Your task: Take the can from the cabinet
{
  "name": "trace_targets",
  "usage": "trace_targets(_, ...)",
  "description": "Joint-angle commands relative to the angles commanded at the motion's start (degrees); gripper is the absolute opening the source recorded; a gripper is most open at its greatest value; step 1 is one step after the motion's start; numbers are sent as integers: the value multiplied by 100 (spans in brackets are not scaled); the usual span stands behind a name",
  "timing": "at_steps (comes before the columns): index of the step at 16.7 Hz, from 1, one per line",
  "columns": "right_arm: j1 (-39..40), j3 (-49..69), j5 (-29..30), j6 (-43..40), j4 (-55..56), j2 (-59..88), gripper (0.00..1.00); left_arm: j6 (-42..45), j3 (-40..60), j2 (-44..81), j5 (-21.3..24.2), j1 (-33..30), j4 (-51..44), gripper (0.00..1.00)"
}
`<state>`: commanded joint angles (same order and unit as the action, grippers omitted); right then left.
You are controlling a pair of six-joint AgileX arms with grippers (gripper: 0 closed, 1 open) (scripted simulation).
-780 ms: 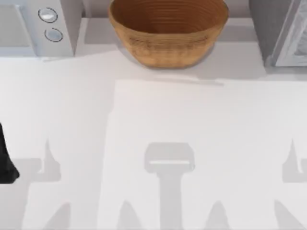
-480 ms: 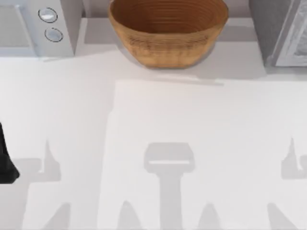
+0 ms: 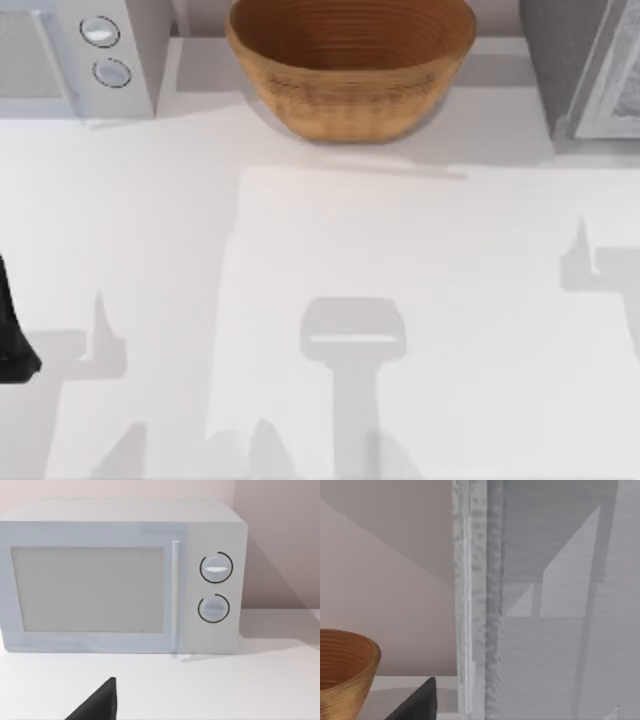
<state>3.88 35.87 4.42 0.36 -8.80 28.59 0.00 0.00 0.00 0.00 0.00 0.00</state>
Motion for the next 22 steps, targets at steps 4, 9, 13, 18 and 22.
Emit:
trace_targets(4,241,2193,230,23,-540,1665,100,0,0,0,0,0,0,100)
trace_targets(9,501,4693,493,45,-1126,3499,100,0,0,0,0,0,0,100)
trace_targets(13,632,6008,640,52,-1424,4458,100,0,0,0,0,0,0,100)
trace_targets(18,670,6393,685,54,-1512,4746,100,0,0,0,0,0,0,100)
trace_targets(22,661,6377,698,54,-1483,4740,100,0,0,0,0,0,0,100)
